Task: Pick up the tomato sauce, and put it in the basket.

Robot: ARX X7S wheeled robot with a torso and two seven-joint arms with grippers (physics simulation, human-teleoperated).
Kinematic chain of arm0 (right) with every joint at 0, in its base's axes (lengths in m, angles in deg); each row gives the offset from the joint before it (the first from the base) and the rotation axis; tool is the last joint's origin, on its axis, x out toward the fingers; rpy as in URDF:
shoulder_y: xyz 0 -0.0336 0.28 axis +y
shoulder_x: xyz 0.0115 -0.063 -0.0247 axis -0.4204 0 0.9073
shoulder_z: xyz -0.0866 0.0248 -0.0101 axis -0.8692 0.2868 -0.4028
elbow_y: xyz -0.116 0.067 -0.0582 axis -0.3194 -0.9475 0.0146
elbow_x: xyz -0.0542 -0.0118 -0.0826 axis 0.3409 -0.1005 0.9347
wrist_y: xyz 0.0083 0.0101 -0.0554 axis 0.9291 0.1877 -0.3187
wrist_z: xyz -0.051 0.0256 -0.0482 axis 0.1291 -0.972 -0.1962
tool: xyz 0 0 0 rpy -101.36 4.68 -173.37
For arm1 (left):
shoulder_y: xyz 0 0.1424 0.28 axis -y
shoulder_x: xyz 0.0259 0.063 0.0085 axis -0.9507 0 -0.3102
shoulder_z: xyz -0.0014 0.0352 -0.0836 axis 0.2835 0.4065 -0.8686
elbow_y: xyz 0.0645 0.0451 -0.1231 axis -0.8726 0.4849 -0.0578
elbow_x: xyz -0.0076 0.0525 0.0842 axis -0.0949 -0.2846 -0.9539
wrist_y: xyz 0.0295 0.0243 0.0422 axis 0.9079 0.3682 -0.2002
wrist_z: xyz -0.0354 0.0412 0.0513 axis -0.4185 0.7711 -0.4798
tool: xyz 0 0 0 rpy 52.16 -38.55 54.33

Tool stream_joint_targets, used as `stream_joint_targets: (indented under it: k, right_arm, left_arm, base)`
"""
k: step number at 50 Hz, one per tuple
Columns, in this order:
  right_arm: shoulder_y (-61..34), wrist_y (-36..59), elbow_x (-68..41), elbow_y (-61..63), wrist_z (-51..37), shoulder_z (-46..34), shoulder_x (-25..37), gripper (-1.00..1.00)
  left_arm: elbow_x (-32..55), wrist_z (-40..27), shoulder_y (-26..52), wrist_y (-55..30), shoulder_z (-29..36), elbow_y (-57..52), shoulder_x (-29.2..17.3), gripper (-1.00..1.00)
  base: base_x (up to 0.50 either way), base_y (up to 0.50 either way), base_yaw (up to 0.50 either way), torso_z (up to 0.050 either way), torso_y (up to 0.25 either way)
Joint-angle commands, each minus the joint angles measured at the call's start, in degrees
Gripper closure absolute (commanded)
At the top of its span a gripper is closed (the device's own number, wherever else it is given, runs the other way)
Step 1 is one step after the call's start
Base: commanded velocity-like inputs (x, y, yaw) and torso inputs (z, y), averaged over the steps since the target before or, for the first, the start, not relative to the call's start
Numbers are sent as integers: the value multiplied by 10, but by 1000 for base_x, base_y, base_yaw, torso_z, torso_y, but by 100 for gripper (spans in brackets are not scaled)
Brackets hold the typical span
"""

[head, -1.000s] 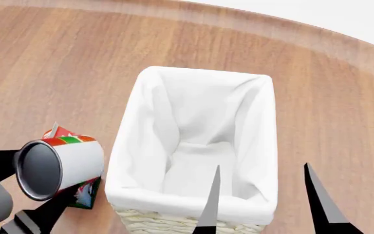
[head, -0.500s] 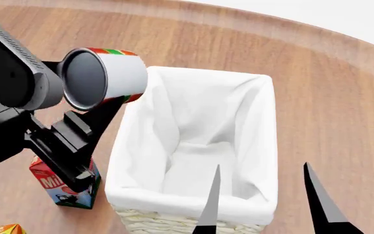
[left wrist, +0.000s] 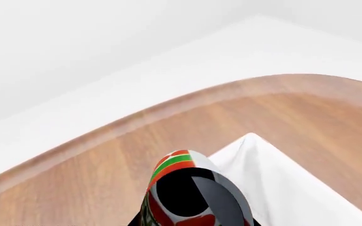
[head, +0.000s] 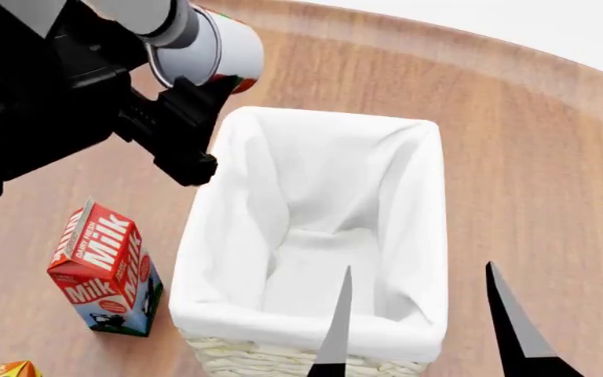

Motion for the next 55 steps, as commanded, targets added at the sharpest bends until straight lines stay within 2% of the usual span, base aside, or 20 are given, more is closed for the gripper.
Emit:
stream_joint_targets:
  k: [1,8,12,18,22,39,45,55]
  right_arm:
    - [-1,-6,9,-2,14,13,-11,-100]
    - [-3,-3,9,1,12,11,-10,-100]
    - [-4,-2,9,3,12,10,-10,-100]
    - [-1,-3,6,7,9,14,-6,-100]
    - [-2,-1,6,9,8,14,-6,-100]
    - [-2,-3,-1,9,6,17,-1,-100]
    - [-4,-4,-1,6,6,16,-1,-100]
    - [-7,8,5,4,4,9,1,-100]
  left_arm:
    - [-74,76,23,31,29,81,47,100]
    - [-81,91,32,48,26,144,72,100]
    - [-44,75,36,34,3,160,90,100]
    - [-52,103,46,36,19,196,113,100]
    - [-57,132,62,38,29,227,128,100]
    - [-144,324,131,76,142,364,193,100]
    - [-182,365,141,101,185,395,213,100]
    - [-182,415,153,108,204,434,234,100]
  base:
    - [0,0,0,0,0]
    - [0,0,0,0,0]
    - [0,0,0,0,0]
    - [0,0,0,0,0]
    - [0,0,0,0,0]
    - [0,0,0,0,1]
    - [0,0,0,0,0]
    - [0,0,0,0,0]
